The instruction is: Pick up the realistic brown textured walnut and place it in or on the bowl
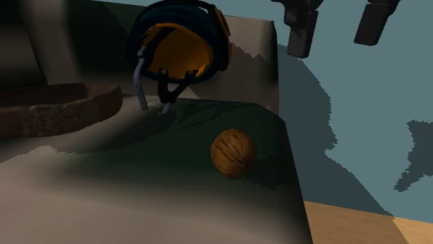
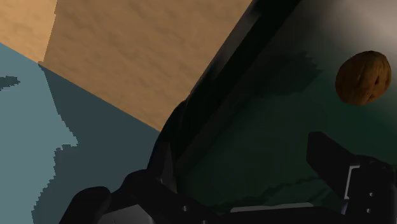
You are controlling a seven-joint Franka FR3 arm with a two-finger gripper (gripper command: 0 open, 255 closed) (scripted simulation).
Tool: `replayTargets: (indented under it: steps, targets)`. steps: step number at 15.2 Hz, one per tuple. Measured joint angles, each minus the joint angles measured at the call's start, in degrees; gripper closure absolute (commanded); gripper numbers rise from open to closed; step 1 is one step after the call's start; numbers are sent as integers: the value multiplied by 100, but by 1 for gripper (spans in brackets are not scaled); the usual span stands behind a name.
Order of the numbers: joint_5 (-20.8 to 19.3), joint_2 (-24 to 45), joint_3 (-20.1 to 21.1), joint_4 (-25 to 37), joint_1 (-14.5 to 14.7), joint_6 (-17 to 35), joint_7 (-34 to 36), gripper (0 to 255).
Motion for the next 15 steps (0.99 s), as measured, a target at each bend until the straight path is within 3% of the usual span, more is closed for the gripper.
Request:
replayTargets:
  steps: [3,11,15]
  targets:
    - [135,45,69,-23,53,-15,112,0]
    - [1092,306,600,-315,456,115,919,0]
    - [1212,363,678,-483,506,304,1006,0]
